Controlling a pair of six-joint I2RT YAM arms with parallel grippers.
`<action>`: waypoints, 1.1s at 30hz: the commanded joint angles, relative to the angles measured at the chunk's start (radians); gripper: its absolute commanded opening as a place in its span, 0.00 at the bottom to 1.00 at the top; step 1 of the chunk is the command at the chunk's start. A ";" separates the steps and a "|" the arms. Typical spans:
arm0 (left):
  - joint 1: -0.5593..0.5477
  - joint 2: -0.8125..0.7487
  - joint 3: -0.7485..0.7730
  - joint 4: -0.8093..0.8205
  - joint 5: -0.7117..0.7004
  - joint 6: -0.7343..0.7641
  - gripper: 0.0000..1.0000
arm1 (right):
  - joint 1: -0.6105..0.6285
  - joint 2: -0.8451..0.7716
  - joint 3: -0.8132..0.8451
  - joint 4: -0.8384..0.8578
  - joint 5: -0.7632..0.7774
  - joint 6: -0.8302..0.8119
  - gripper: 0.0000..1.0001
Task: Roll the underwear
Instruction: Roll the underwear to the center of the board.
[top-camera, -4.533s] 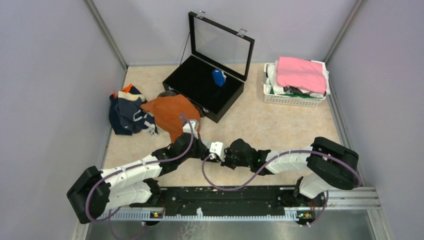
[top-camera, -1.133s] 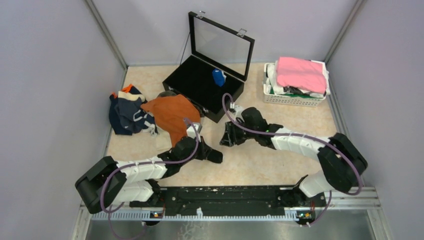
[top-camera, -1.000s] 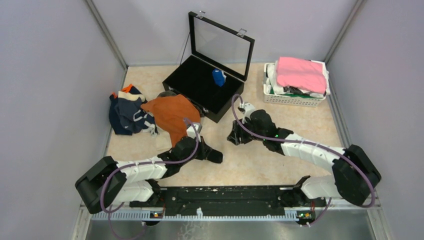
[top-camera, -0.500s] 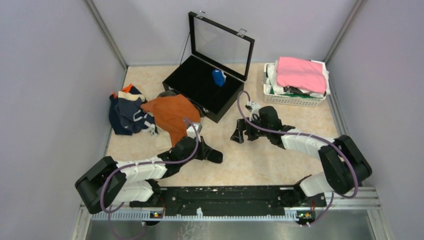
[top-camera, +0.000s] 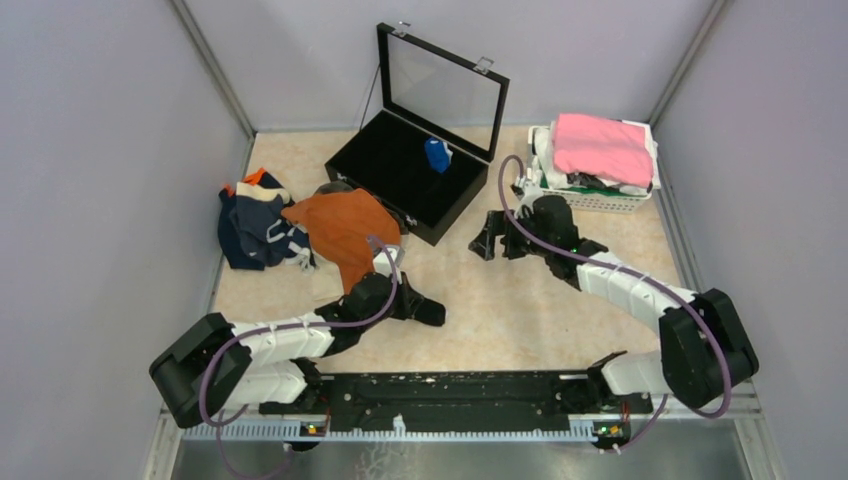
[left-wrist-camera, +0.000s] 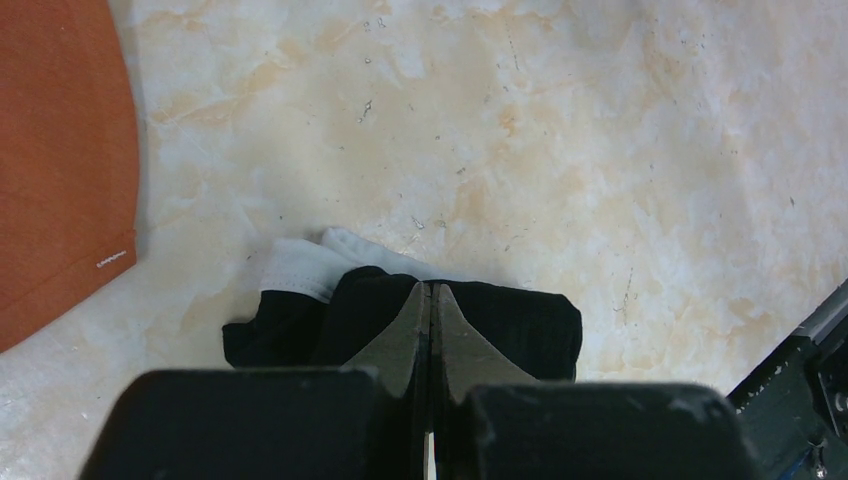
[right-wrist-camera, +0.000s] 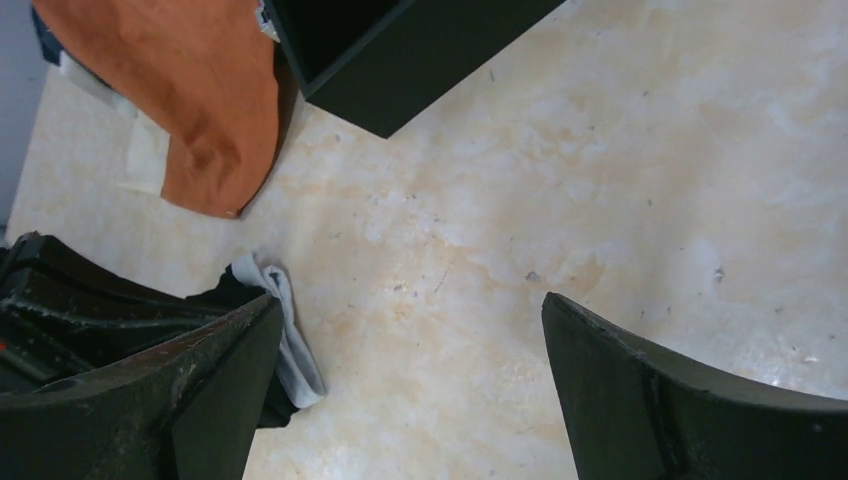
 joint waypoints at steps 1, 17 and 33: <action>0.003 0.017 -0.022 -0.143 -0.027 0.014 0.00 | -0.033 0.022 0.018 0.052 -0.204 -0.031 0.98; 0.003 0.064 -0.002 -0.121 -0.022 0.023 0.00 | 0.245 0.414 0.166 0.119 -0.473 -0.066 0.90; 0.005 0.062 -0.002 -0.121 -0.020 0.024 0.00 | 0.259 0.504 0.188 0.072 -0.432 -0.309 0.88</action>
